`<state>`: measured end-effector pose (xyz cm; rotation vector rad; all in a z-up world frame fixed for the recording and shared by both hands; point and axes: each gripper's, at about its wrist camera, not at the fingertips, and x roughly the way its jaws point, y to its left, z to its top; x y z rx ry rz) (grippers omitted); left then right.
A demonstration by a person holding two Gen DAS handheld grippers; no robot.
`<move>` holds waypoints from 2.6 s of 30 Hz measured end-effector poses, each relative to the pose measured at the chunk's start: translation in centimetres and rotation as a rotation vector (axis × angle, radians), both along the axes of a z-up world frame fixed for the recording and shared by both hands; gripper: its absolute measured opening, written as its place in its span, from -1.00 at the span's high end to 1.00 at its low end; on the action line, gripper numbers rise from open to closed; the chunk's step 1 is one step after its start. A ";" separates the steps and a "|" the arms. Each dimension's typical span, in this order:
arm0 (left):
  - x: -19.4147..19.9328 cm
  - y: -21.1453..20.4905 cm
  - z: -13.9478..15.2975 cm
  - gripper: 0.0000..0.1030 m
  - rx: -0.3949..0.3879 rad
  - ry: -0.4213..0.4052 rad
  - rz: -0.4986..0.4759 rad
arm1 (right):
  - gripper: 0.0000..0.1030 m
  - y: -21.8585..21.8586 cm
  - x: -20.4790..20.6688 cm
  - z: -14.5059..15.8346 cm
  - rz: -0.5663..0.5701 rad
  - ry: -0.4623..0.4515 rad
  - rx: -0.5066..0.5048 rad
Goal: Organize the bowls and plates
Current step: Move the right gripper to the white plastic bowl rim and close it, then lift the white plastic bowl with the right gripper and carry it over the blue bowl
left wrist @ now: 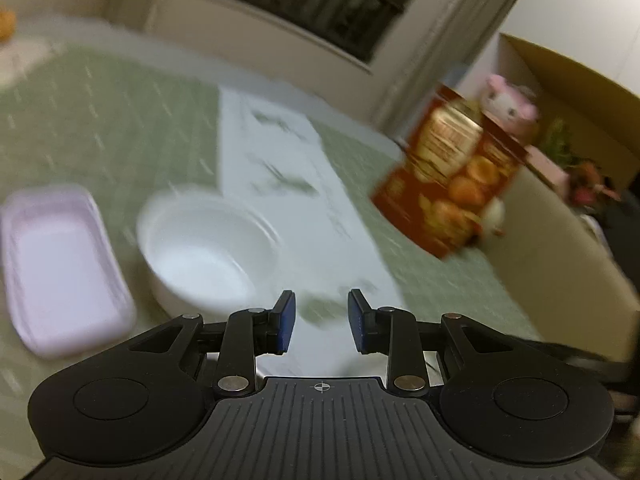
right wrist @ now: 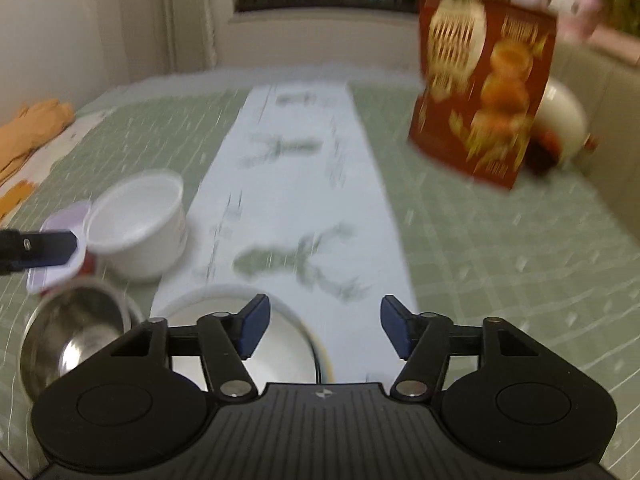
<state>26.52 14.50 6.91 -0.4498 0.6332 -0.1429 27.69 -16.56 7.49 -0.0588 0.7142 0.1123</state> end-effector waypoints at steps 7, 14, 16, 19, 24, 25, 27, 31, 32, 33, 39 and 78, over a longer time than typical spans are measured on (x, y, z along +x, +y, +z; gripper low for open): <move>4.8 8.4 -4.0 0.39 -0.019 0.074 0.195 | -0.39 5.1 5.5 1.5 -0.024 0.150 0.059; 7.9 11.3 -6.4 0.39 -0.116 0.143 0.195 | -0.39 12.2 11.0 -1.8 -0.044 0.229 0.068; 8.2 11.2 -7.0 0.39 -0.093 0.157 0.197 | -0.39 13.8 12.2 -2.7 -0.038 0.235 0.089; 9.3 10.6 -8.1 0.39 -0.069 0.193 0.181 | -0.39 16.0 14.2 -4.9 -0.035 0.287 0.128; 10.6 10.2 -10.1 0.39 -0.080 0.259 0.144 | -0.39 17.4 16.5 -9.0 -0.091 0.421 0.151; 10.8 10.1 -10.4 0.39 -0.071 0.268 0.147 | -0.37 17.2 16.7 -9.7 -0.104 0.452 0.173; 11.1 10.0 -10.9 0.39 -0.077 0.279 0.144 | -0.20 16.9 17.1 -10.7 -0.123 0.489 0.209; 11.4 9.7 -11.5 0.46 -0.106 0.290 0.115 | 0.08 17.2 17.4 -11.9 -0.124 0.511 0.236; 11.4 9.6 -11.5 0.48 -0.106 0.291 0.106 | 0.10 17.3 17.3 -11.9 -0.119 0.503 0.233; 11.4 9.5 -11.5 0.47 -0.113 0.290 0.094 | 0.16 17.4 17.3 -11.8 -0.111 0.498 0.231; 9.4 9.1 -8.7 0.48 -0.176 0.181 0.089 | 0.25 17.1 15.2 -8.1 -0.079 0.435 0.208; 1.2 -3.5 -2.9 0.28 -0.121 0.192 -0.378 | 0.18 2.1 1.9 -1.6 -0.222 0.416 0.081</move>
